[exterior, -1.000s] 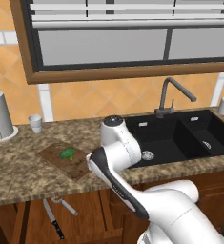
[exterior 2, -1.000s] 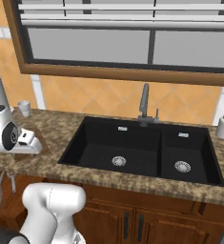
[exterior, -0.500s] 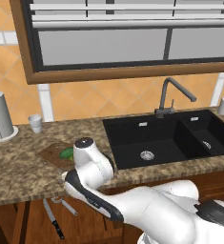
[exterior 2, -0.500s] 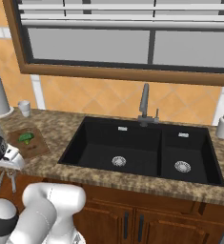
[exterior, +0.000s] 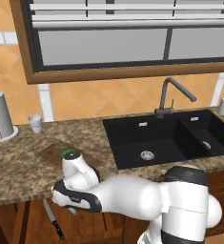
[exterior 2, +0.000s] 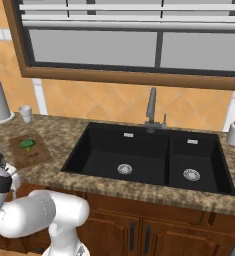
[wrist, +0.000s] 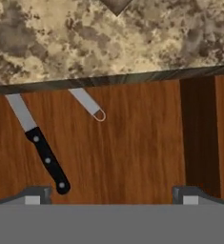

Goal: Place the appropriate cutting tool for cutting the broccoli skin on the cutting board.

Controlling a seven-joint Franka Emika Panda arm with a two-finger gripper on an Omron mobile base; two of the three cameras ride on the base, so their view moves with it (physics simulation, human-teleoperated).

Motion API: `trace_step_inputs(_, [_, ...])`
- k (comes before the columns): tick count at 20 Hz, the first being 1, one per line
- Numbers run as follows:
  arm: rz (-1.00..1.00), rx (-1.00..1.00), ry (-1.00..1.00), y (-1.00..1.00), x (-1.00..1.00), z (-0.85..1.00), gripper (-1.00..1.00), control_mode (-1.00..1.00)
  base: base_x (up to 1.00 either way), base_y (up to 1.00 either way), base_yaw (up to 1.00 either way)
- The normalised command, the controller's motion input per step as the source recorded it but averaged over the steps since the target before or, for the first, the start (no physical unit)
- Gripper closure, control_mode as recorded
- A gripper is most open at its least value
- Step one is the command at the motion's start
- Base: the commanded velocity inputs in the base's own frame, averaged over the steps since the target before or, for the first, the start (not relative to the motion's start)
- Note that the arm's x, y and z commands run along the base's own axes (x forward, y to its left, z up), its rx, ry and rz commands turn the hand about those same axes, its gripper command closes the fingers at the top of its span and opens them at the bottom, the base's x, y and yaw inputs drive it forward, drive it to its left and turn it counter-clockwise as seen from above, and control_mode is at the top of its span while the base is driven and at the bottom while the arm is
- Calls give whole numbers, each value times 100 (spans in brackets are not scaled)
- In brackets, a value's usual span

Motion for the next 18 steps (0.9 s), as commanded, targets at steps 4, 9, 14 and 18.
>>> trace_step_inputs(4, [0,-1,4,41,-16,-26,-100,-100,0,0,0])
trace_step_inputs(9, [0,-1,8,39,-23,-27,-100,-100,0,0,0])
trace_step_inputs(14, [0,0,7,19,-55,-29,-100,-100,0,0,0])
trace_step_inputs(18, [0,0,0,3,-60,-34,-100,-100,0,0,0])
